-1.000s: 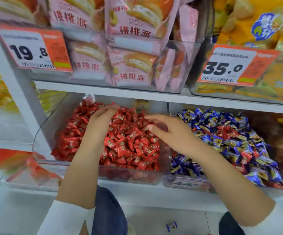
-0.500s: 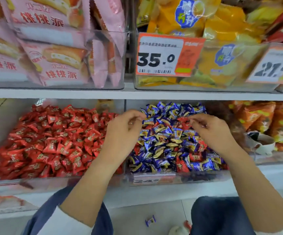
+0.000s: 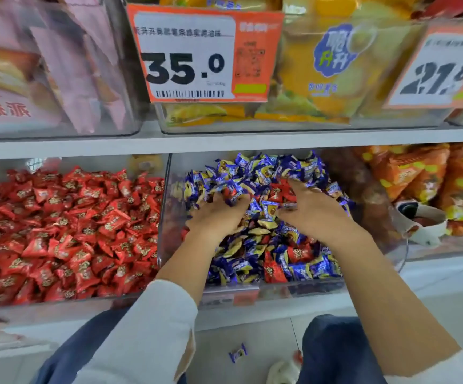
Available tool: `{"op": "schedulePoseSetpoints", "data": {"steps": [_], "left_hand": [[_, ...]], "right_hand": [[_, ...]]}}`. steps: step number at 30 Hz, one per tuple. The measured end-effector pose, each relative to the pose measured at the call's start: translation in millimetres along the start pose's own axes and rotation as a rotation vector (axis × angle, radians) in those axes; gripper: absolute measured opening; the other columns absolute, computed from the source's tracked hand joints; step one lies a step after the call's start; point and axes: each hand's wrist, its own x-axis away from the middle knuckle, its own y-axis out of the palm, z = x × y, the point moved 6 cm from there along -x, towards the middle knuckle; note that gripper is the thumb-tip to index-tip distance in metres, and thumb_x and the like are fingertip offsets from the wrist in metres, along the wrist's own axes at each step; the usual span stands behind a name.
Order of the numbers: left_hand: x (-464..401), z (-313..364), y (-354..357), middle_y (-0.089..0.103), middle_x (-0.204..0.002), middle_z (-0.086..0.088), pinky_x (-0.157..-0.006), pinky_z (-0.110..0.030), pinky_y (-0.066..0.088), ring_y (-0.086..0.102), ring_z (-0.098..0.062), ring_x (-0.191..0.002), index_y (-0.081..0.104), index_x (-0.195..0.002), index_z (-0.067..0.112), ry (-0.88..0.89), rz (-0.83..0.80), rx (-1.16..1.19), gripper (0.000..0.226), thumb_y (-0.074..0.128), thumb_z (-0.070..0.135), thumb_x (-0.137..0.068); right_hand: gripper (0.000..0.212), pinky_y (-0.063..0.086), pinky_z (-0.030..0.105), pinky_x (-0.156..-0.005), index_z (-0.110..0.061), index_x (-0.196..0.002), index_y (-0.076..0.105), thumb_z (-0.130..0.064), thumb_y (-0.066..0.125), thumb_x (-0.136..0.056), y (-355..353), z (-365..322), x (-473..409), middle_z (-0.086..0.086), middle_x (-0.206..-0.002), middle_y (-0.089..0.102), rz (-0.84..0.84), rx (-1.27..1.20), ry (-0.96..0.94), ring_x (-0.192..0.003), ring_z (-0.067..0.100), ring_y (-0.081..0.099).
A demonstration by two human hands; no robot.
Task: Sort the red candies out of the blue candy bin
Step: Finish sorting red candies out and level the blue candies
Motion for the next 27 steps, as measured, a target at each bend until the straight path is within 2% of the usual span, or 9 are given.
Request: {"op": "schedulePoseSetpoints", "data": {"steps": [2,5,7,11,13,16,20,23,27], "left_hand": [[5.1,10.7,0.6,0.027,-0.153,-0.008,-0.107,-0.041,0.028,0.028,-0.031,-0.138,0.018,-0.149,0.028,0.063,-0.053,0.202,0.082,0.043,0.071,-0.083],[13.2,28.8,-1.5,0.031,-0.151,0.0,-0.102,-0.03,0.029,0.032,-0.022,-0.136,0.025,-0.147,0.027,0.192,-0.159,0.439,0.074,0.061,0.045,-0.086],[21.1,37.4,-2.8,0.028,-0.152,0.003,-0.103,-0.028,0.028,0.031,-0.018,-0.137,0.024,-0.148,0.027,0.304,-0.176,0.418,0.077,0.066,0.038,-0.084],[50.1,50.9,-11.9,0.043,-0.138,0.008,-0.092,-0.016,0.031,0.042,-0.006,-0.124,0.028,-0.145,0.032,0.556,-0.171,0.22,0.078,0.073,0.031,-0.08],[63.5,51.4,-12.8,0.052,-0.125,0.015,-0.091,-0.016,0.039,0.054,-0.004,-0.111,0.032,-0.141,0.04,0.633,-0.257,0.153,0.079,0.076,0.028,-0.077],[67.4,44.3,-16.6,0.059,-0.114,0.019,-0.079,-0.007,0.04,0.059,0.003,-0.094,0.033,-0.14,0.043,0.651,-0.262,0.019,0.076,0.074,0.024,-0.079],[48.8,24.2,-27.3,0.047,-0.14,0.001,-0.089,-0.025,0.044,0.058,-0.017,-0.109,0.029,-0.146,0.03,0.537,-0.085,-0.28,0.063,0.059,0.022,-0.091],[39.0,17.1,-24.3,0.049,-0.139,0.0,-0.088,-0.021,0.042,0.055,-0.016,-0.113,0.034,-0.144,0.028,0.47,-0.169,-0.169,0.056,0.055,0.014,-0.094],[38.3,15.6,-19.1,0.044,-0.143,0.001,-0.09,-0.023,0.041,0.05,-0.017,-0.121,0.032,-0.144,0.03,0.457,-0.213,-0.169,0.058,0.056,0.015,-0.093]], "right_hand": [[0.082,0.047,0.034,-0.084,-0.025,-0.151,0.007,-0.039,0.058,-0.088,10.1,-1.6,-2.5,0.015,-0.145,0.036,-0.095,-0.006,0.004,-0.111,0.03,0.055],[0.081,0.045,0.027,-0.058,-0.033,-0.148,0.014,-0.019,0.061,-0.084,13.2,-4.9,-2.9,0.012,-0.139,0.039,-0.178,-0.192,-0.028,-0.074,0.018,0.06],[0.077,0.046,0.027,-0.055,-0.034,-0.144,0.024,-0.011,0.063,-0.082,7.1,-4.3,0.0,0.006,-0.126,0.048,-0.169,-0.343,-0.051,-0.068,0.015,0.058],[0.071,0.043,0.026,-0.075,-0.029,-0.14,0.037,-0.011,0.068,-0.079,-7.1,3.3,11.4,0.002,-0.123,0.058,-0.049,-0.323,-0.111,-0.097,0.017,0.057],[0.064,0.042,0.019,-0.07,-0.031,-0.135,0.046,-0.007,0.065,-0.079,-14.5,10.2,19.2,0.0,-0.117,0.063,-0.005,-0.302,-0.135,-0.085,0.01,0.057],[0.054,0.036,0.009,-0.059,-0.033,-0.13,0.052,-0.006,0.064,-0.084,-20.0,26.7,27.3,-0.007,-0.112,0.062,0.001,-0.303,-0.104,-0.065,-0.005,0.05],[0.044,0.037,0.017,-0.078,-0.031,-0.126,0.057,-0.013,0.065,-0.086,-17.5,39.9,28.2,0.0,-0.123,0.062,0.054,-0.316,-0.07,-0.102,0.01,0.059],[0.033,0.039,0.019,-0.083,-0.029,-0.115,0.063,-0.02,0.069,-0.084,-17.0,40.7,27.9,-0.002,-0.116,0.066,0.099,-0.31,-0.087,-0.104,0.008,0.059],[0.028,0.041,0.024,-0.076,-0.026,-0.105,0.063,-0.035,0.072,-0.079,-14.9,34.8,28.3,-0.01,-0.107,0.065,0.147,-0.218,-0.094,-0.096,0.009,0.058]]}}
